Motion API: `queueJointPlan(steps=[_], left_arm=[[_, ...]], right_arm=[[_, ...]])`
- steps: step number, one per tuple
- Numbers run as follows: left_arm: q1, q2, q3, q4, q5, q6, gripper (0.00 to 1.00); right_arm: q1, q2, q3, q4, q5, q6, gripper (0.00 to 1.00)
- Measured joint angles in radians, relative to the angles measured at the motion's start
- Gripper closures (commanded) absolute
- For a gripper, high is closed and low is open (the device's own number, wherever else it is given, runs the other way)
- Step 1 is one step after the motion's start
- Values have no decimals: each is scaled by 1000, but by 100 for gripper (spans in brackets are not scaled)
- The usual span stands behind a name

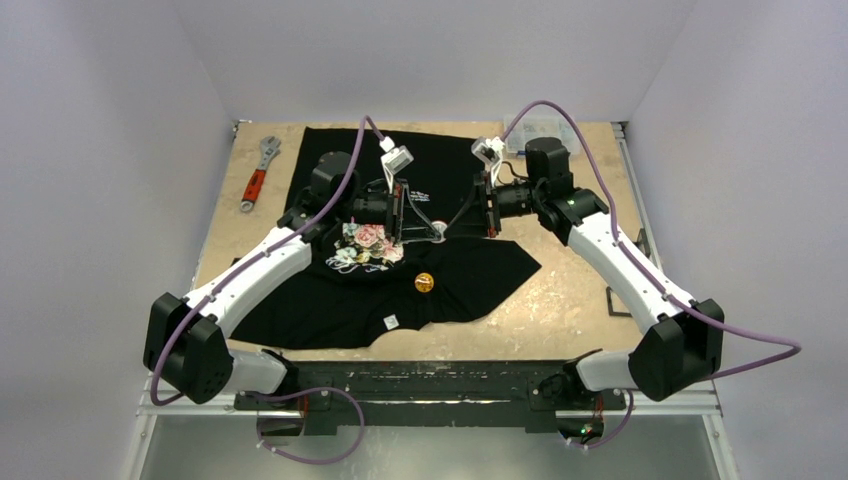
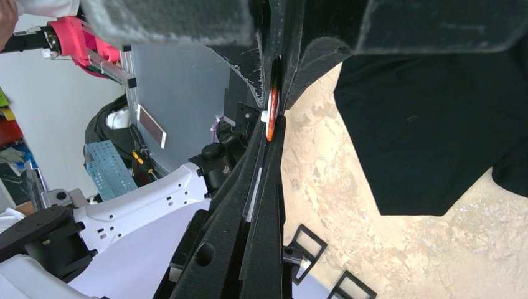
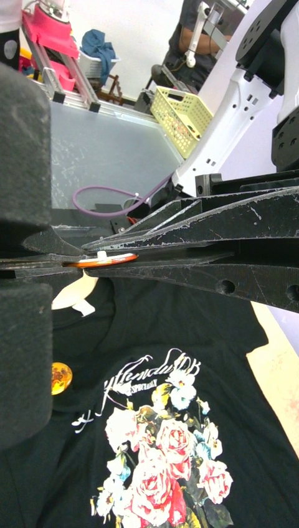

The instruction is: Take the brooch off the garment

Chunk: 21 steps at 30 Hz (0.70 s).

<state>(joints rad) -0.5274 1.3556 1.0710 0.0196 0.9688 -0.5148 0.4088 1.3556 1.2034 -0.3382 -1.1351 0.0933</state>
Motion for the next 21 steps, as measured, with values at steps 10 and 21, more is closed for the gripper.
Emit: queueJointPlan(steps=[10, 21], left_arm=[[-6, 16, 25, -72, -13, 40, 96], [-17, 38, 61, -136, -35, 66, 79]], right_arm=[[5, 14, 16, -54, 18, -47, 100], [13, 17, 39, -104, 42, -117, 100]])
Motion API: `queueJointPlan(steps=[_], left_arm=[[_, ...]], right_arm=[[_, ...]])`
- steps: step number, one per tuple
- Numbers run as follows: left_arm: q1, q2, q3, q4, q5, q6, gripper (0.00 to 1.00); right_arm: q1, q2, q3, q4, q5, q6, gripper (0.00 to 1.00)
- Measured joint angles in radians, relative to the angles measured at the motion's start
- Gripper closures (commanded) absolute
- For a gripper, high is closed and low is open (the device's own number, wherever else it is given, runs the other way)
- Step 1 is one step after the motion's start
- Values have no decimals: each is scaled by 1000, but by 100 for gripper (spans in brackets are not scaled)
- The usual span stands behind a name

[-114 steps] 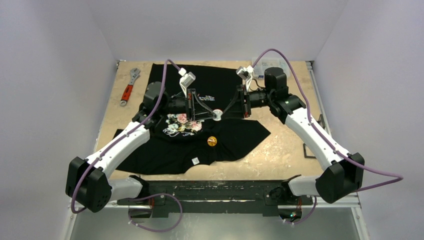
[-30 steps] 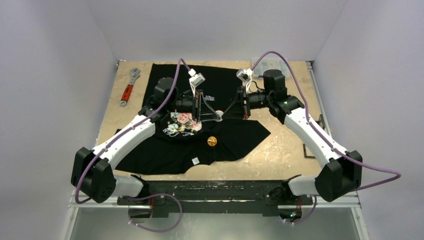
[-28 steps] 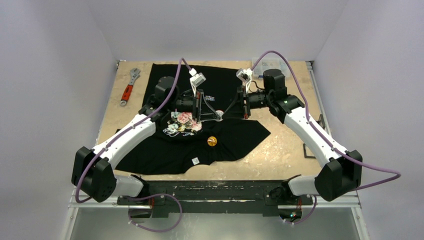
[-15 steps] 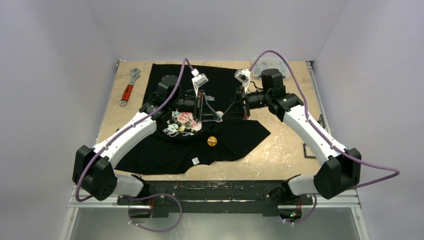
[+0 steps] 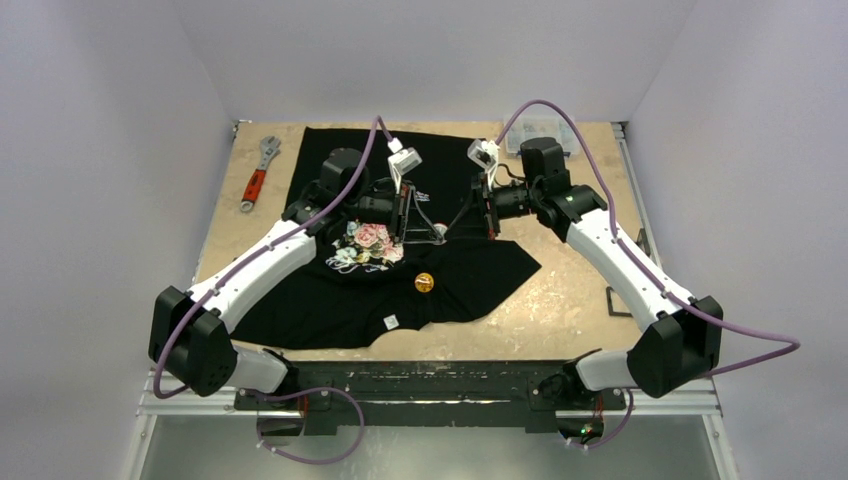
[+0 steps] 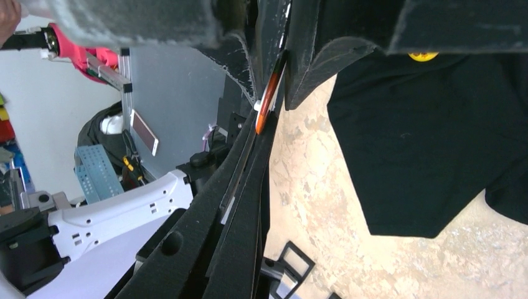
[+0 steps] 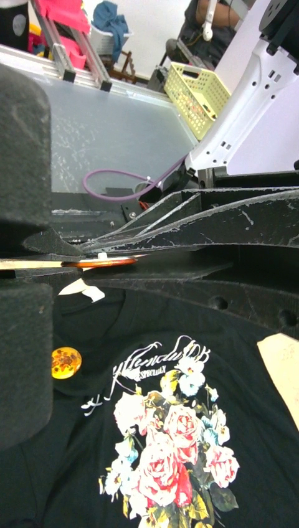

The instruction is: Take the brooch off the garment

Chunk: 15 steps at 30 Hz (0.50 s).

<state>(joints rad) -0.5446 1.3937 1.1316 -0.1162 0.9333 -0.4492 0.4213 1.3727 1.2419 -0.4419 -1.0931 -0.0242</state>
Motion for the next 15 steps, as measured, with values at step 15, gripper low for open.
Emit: queueJointPlan(steps=[15], left_arm=[[92, -184, 0, -116, 30, 323, 55]], right_arm=[[22, 2, 14, -34, 0, -94, 100]])
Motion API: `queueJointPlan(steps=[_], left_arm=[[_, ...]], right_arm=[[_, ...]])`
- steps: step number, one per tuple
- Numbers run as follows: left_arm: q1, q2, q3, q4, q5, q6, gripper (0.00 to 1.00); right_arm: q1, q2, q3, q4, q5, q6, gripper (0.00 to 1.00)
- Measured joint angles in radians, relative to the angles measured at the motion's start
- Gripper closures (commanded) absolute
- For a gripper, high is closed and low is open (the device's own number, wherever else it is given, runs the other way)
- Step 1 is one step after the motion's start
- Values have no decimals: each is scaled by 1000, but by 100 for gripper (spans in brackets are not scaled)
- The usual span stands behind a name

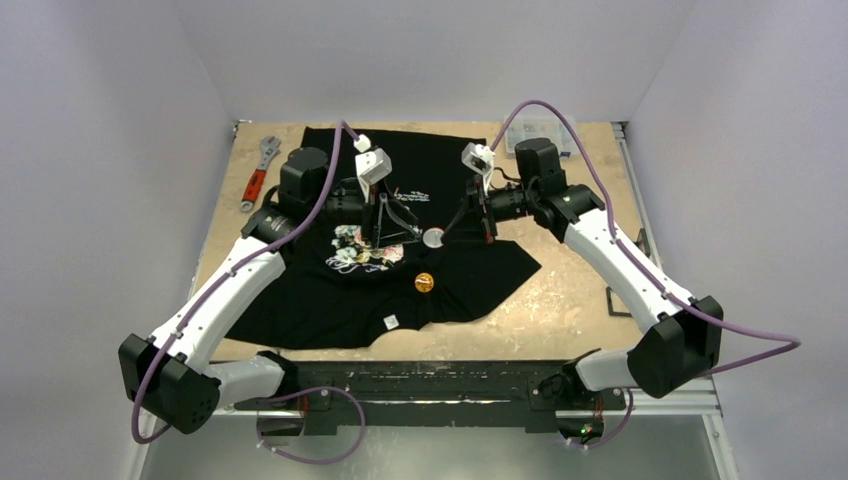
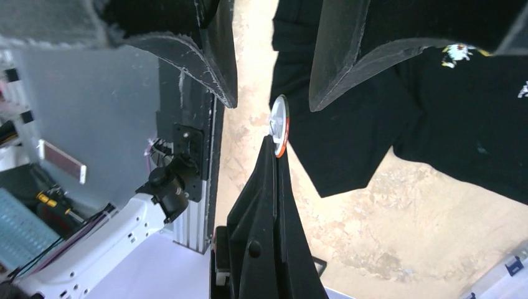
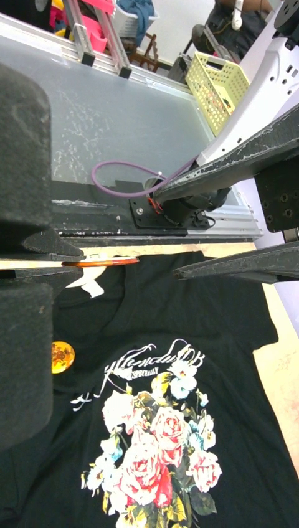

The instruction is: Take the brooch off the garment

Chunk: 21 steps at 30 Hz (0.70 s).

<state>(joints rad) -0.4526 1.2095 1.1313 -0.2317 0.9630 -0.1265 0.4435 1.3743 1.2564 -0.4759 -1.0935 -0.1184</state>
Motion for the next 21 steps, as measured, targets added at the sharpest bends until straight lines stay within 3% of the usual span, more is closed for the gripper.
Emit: queueJointPlan(steps=[8, 21], left_arm=[[-4, 8, 2, -50, -31, 98, 56], [18, 3, 1, -162, -153, 138, 54]], right_arm=[[-2, -6, 33, -66, 105, -35, 100], [-239, -6, 103, -453, 798, -240, 100]])
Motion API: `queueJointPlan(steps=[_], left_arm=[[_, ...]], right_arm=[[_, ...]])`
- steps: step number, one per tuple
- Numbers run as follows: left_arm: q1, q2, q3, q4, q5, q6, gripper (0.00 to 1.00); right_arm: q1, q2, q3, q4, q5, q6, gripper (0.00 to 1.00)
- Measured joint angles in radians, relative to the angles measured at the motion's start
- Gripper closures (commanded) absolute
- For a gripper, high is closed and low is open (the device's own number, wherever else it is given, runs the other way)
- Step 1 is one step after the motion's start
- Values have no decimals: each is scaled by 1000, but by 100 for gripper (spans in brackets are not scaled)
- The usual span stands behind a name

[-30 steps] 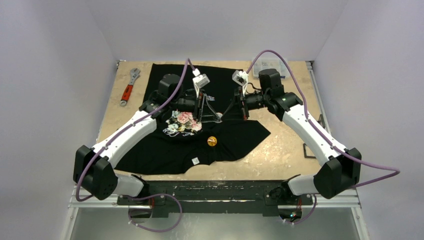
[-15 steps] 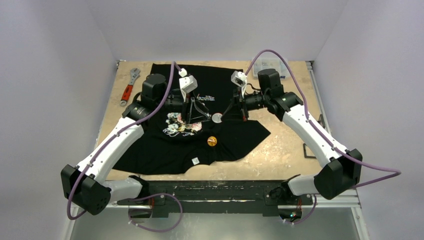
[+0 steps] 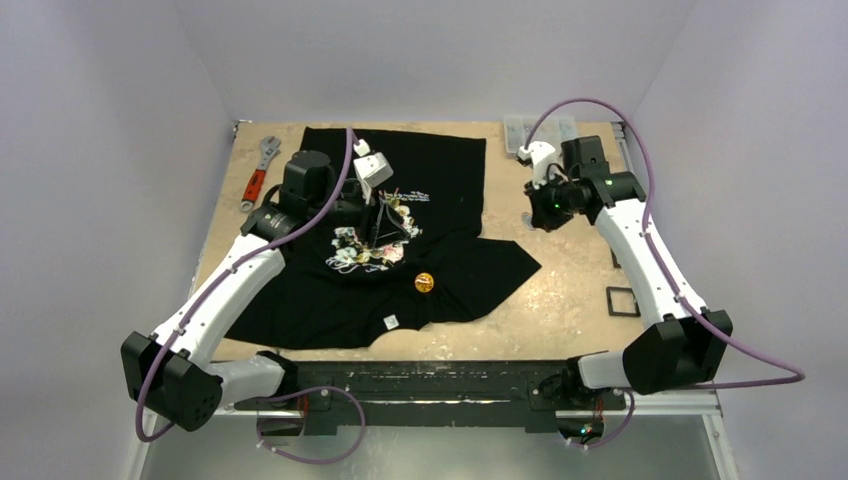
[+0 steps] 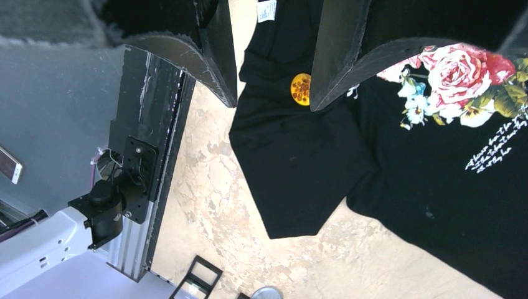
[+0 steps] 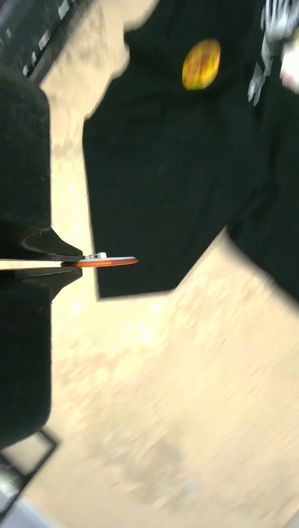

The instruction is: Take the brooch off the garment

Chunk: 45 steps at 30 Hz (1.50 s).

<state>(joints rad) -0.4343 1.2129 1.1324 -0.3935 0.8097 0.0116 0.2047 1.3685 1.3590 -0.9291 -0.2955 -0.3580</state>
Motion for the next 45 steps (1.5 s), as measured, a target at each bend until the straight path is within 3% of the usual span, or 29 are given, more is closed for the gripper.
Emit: queueJointPlan(steps=[8, 22, 33, 45], left_arm=[[30, -5, -1, -8, -43, -35, 54], [44, -33, 6, -81, -48, -45, 54], [55, -11, 59, -126, -9, -34, 52], [56, 6, 95, -154, 19, -26, 51]], right_arm=[[-148, -14, -165, 6, 414, 27, 100], [-168, 124, -282, 226, 884, 138, 100], [-217, 236, -334, 421, 1041, 113, 100], [-298, 362, -325, 555, 1071, 34, 100]])
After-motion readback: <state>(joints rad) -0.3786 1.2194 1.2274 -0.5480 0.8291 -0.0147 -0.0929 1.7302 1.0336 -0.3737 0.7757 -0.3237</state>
